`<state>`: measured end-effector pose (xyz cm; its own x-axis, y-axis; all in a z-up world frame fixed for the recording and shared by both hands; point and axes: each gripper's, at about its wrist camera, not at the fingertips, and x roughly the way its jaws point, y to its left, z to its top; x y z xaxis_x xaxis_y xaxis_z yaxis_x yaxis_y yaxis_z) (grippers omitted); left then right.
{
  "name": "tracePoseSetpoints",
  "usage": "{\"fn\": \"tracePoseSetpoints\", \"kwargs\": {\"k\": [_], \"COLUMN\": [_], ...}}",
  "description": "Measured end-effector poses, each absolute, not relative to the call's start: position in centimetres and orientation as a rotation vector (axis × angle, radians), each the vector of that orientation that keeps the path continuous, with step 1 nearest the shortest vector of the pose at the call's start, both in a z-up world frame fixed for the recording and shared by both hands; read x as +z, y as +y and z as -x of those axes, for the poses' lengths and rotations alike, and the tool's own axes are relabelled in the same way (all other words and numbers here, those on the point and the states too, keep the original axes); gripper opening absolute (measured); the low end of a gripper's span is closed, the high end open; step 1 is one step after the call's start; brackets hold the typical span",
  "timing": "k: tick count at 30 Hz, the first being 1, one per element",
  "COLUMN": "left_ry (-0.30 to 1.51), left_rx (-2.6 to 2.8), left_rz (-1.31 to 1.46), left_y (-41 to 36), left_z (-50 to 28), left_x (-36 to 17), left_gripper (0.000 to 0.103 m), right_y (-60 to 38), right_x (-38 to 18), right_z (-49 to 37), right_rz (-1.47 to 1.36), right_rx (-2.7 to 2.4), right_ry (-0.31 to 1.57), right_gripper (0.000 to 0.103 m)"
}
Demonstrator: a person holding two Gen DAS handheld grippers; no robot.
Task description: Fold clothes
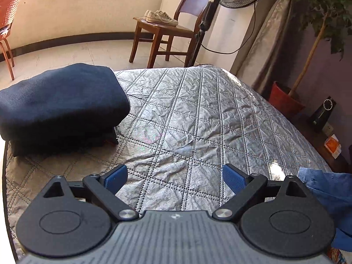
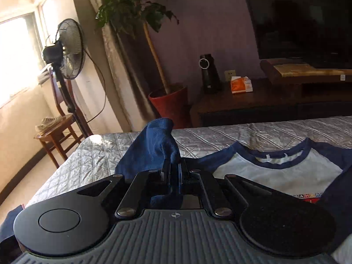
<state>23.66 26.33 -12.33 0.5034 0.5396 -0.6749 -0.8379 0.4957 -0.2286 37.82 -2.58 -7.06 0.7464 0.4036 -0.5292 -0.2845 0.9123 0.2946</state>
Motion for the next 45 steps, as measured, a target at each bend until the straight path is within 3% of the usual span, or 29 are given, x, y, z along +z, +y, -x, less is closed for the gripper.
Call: {"fn": "tracePoseSetpoints", "kwargs": {"k": [4, 8, 11, 13, 14, 20, 26, 27, 28, 29, 38, 40, 42, 45], "left_ry": [0.585, 0.587, 0.590, 0.591, 0.591, 0.596, 0.610, 0.613, 0.615, 0.617, 0.648, 0.649, 0.651, 0.656], "left_rx": [0.892, 0.887, 0.873, 0.867, 0.865, 0.861, 0.843, 0.840, 0.838, 0.839, 0.789, 0.776, 0.764, 0.748], "left_rz": [0.582, 0.579, 0.565, 0.560, 0.558, 0.555, 0.553, 0.553, 0.554, 0.557, 0.559, 0.558, 0.555, 0.542], "left_y": [25.9, 25.7, 25.2, 24.9, 24.8, 24.8, 24.8, 24.8, 24.8, 24.8, 23.8, 23.3, 22.9, 22.2], "left_z": [-23.9, -24.1, -24.5, -24.6, -24.7, -24.9, -25.3, -25.3, -25.4, -25.4, -25.9, -26.0, -26.2, -26.5], "left_x": [-12.5, -12.5, -12.5, -12.5, -12.5, -12.6, -12.8, -12.9, -12.9, -13.0, -13.3, -13.2, -13.2, -13.3], "left_gripper": [0.092, 0.092, 0.092, 0.092, 0.092, 0.092, 0.092, 0.092, 0.092, 0.092, 0.093, 0.093, 0.093, 0.094], "right_y": [-7.9, -8.8, -6.0, -2.4, -0.4, 10.3, 13.6, 13.2, 12.8, 12.1, -1.5, -4.7, -5.4, -5.8], "right_x": [-10.9, -10.4, -8.0, -7.2, -7.5, -11.1, -13.9, -14.0, -14.0, -13.5, -3.9, -3.8, -4.7, -5.5], "right_z": [-35.7, -33.7, -34.9, -36.5, -37.6, -40.9, -42.6, -43.0, -43.2, -43.3, -40.5, -40.0, -39.9, -39.2], "right_rz": [-0.188, -0.033, 0.120, 0.253, 0.300, 0.556, 0.681, 0.658, 0.642, 0.602, -0.081, -0.232, -0.219, -0.190], "right_rx": [0.251, 0.172, 0.236, 0.348, 0.406, 0.609, 0.558, 0.549, 0.536, 0.526, 0.456, 0.465, 0.442, 0.388], "right_ry": [0.784, 0.716, 0.599, 0.594, 0.614, 0.701, 0.757, 0.766, 0.766, 0.753, 0.585, 0.631, 0.679, 0.653], "right_gripper": [0.026, 0.028, 0.044, 0.062, 0.063, 0.058, 0.055, 0.050, 0.018, 0.011, 0.012, 0.025, 0.026, 0.009]}}
